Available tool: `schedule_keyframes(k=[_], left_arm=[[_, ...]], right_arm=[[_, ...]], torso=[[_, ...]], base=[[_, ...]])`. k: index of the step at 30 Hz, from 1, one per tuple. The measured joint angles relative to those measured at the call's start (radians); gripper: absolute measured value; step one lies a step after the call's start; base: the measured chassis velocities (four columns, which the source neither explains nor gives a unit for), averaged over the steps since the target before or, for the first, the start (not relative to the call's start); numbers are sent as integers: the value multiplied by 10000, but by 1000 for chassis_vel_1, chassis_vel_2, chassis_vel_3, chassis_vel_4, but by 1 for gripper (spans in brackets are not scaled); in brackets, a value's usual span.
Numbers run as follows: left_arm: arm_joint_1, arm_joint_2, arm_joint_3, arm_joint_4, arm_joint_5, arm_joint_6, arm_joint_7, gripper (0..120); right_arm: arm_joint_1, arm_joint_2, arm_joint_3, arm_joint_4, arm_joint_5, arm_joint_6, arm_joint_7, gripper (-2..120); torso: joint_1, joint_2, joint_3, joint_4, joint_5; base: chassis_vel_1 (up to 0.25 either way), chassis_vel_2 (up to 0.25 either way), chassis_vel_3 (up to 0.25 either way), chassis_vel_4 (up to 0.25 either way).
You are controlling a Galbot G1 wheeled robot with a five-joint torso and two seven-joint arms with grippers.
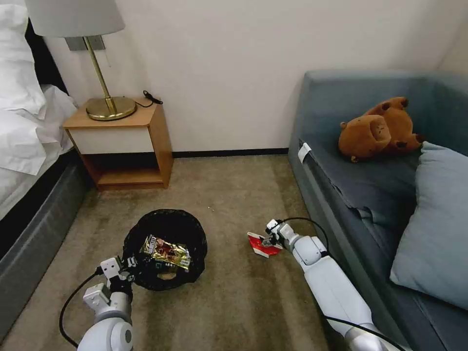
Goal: Pick up the trash bin, then pick up the garbage on the floor and place it into the trash bin.
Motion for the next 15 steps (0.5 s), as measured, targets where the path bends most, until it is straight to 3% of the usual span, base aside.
schedule_keyframes(k=[15], left_arm=[[-13, -9, -22, 116, 27, 0, -4, 3]], right_arm=[[680, 120, 544, -1969, -567, 1352, -860, 100]], torso=[[0, 0, 0, 0, 0]], base=[[0, 0, 0, 0]])
